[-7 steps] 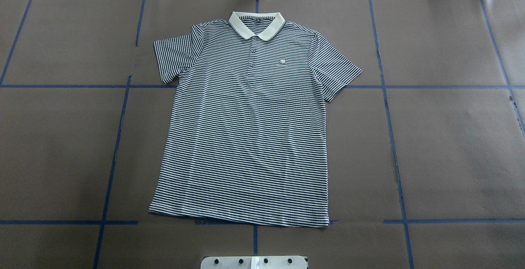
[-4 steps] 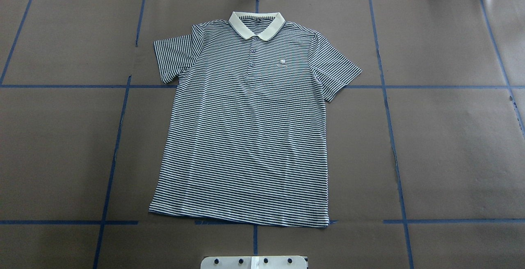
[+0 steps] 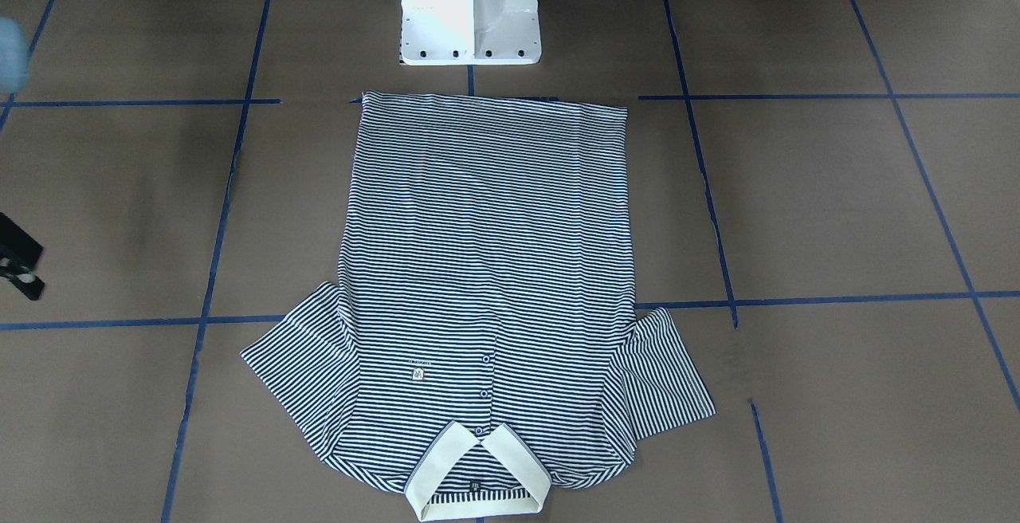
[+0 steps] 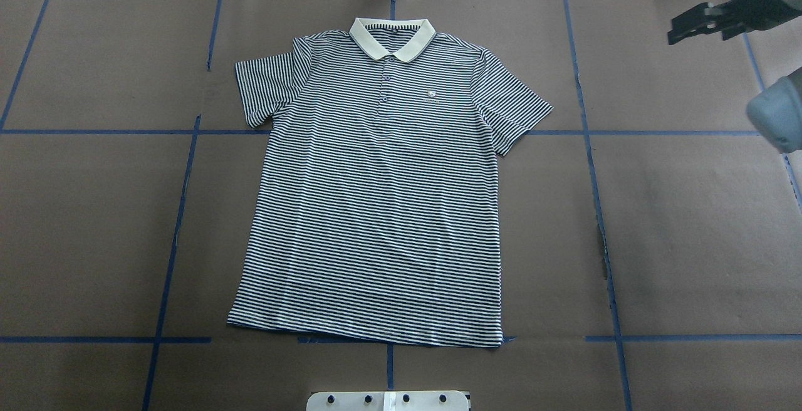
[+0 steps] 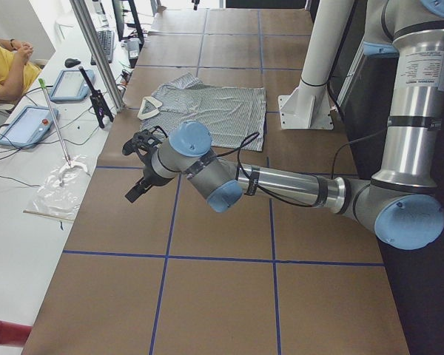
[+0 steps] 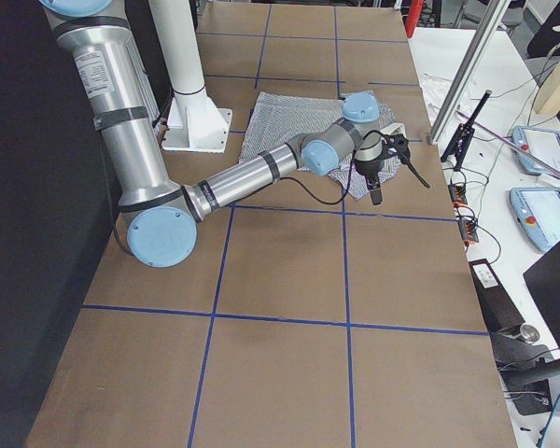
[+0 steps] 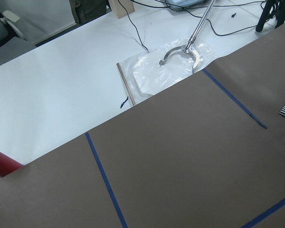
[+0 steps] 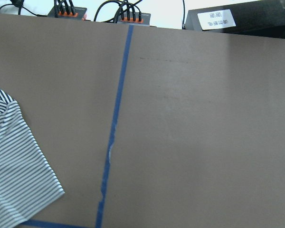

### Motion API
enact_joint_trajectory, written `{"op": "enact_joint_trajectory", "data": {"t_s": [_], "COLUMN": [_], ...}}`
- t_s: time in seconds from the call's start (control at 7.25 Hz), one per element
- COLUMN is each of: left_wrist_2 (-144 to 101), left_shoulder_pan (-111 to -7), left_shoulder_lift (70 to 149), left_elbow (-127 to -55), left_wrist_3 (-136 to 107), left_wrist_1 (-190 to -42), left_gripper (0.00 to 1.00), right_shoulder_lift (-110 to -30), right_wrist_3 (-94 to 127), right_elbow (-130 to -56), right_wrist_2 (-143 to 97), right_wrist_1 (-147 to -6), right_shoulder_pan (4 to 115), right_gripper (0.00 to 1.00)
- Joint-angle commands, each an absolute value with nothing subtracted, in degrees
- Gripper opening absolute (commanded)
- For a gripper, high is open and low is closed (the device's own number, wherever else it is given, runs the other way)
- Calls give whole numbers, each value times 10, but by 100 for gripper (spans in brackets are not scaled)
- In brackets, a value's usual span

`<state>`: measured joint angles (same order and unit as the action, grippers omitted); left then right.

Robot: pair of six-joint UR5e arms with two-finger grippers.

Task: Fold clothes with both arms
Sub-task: 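Move the right gripper toward the shirt sleeve nearest it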

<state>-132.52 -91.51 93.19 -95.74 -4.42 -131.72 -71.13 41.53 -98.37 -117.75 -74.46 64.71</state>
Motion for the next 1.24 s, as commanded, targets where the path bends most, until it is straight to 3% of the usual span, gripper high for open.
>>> {"op": "enact_joint_trajectory", "data": {"t_s": [0.0,0.28,1.1], "left_wrist_2": [-1326,-1326,-1327], "left_shoulder_pan": [-914,-913,-913], "left_shoulder_lift": [932,933,932], "left_elbow": [-960,-961,-962], "left_wrist_3": [-46,-45,-45], "left_wrist_1": [-1317,-1318,-1318], "left_gripper": [100,100,100], "right_shoulder_lift": [-647,-634,-616], "right_wrist_3": [559,603,620], "right_elbow": [-902,-825,-773], "right_wrist_2": [-1126,-1115,-1064], "right_wrist_1": [-672,-580,-578], "right_shoulder_pan": [571,532,480], "right_gripper": [66,55,53]}}
